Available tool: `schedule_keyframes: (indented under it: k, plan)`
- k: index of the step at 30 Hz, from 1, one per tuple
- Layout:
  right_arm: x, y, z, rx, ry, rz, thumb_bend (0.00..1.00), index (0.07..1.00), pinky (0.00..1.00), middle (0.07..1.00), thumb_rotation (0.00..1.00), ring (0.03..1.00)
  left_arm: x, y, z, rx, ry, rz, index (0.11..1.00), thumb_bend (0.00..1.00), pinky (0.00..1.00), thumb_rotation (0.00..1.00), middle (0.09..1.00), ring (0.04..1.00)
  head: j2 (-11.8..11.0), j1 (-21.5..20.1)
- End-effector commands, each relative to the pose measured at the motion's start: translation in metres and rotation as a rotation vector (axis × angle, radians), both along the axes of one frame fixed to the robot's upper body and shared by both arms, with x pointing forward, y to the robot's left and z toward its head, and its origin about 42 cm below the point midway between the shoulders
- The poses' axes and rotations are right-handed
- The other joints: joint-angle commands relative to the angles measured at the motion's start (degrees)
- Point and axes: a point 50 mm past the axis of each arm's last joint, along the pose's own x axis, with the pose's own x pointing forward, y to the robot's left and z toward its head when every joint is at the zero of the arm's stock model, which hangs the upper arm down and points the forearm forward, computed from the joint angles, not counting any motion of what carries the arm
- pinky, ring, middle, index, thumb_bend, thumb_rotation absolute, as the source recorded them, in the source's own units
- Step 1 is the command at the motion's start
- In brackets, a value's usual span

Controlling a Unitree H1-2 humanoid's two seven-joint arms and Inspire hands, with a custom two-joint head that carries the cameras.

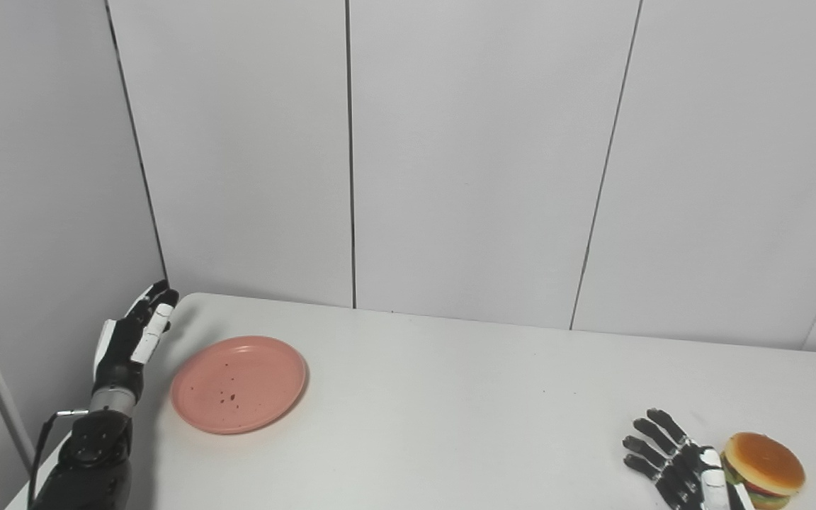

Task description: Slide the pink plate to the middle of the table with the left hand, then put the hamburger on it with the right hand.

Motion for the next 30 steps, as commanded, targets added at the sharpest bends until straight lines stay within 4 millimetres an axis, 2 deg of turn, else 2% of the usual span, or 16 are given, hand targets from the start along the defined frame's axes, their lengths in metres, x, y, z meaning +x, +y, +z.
schedule_keyframes:
  k: [1,3,6,7,9,11,17,24,30]
  plan:
    - [-0.028,0.000,-0.043,0.023,0.123,-0.001,0.79,0.832,0.77,0.821,0.98,0.777,0.014,0.010,0.036,-0.007,-0.109,-0.008,0.874,0.91,0.85,0.84,0.899,0.904,0.0,0.0]
    - [-0.029,0.000,-0.043,0.025,0.125,-0.002,0.79,0.837,0.77,0.828,0.98,0.780,0.013,0.010,0.031,-0.036,-0.100,-0.012,0.869,0.90,0.74,0.83,0.890,0.893,0.3,-0.3]
    - [-0.030,-0.001,-0.043,0.026,0.124,0.000,0.79,0.835,0.77,0.830,0.98,0.778,0.013,0.009,0.023,-0.083,-0.083,-0.011,0.854,0.88,0.78,0.81,0.885,0.890,0.5,-0.4]
    - [-0.030,-0.001,-0.043,0.028,0.123,0.001,0.79,0.832,0.77,0.828,0.98,0.777,0.013,0.009,0.020,-0.102,-0.077,-0.014,0.849,0.90,0.84,0.80,0.887,0.899,0.5,-0.4]
    - [-0.031,-0.001,-0.043,0.024,0.125,0.003,0.79,0.831,0.77,0.827,0.98,0.778,0.012,0.006,0.013,-0.128,-0.061,-0.018,0.862,0.92,0.91,0.80,0.898,0.915,0.3,-0.5]
    - [-0.031,0.000,-0.044,0.019,0.127,0.003,0.79,0.831,0.77,0.828,0.98,0.778,0.012,0.002,0.006,-0.137,-0.039,-0.023,0.875,0.92,0.92,0.82,0.904,0.923,-0.1,-0.7]
    - [-0.030,0.000,-0.045,0.015,0.127,0.001,0.79,0.831,0.76,0.827,0.98,0.776,0.012,-0.012,-0.006,-0.123,-0.004,-0.050,0.853,0.87,0.81,0.84,0.892,0.898,-0.6,-0.9]
    - [-0.031,0.000,-0.045,0.014,0.126,0.000,0.78,0.827,0.76,0.818,0.98,0.769,0.013,-0.027,-0.019,-0.126,0.041,-0.082,0.896,0.93,0.88,0.84,0.915,0.914,0.0,-1.2]
    - [-0.032,0.001,-0.044,0.013,0.122,0.004,0.79,0.828,0.75,0.824,0.97,0.772,0.014,-0.038,-0.026,-0.126,0.057,-0.112,0.885,0.92,0.85,0.84,0.896,0.899,0.3,-1.4]
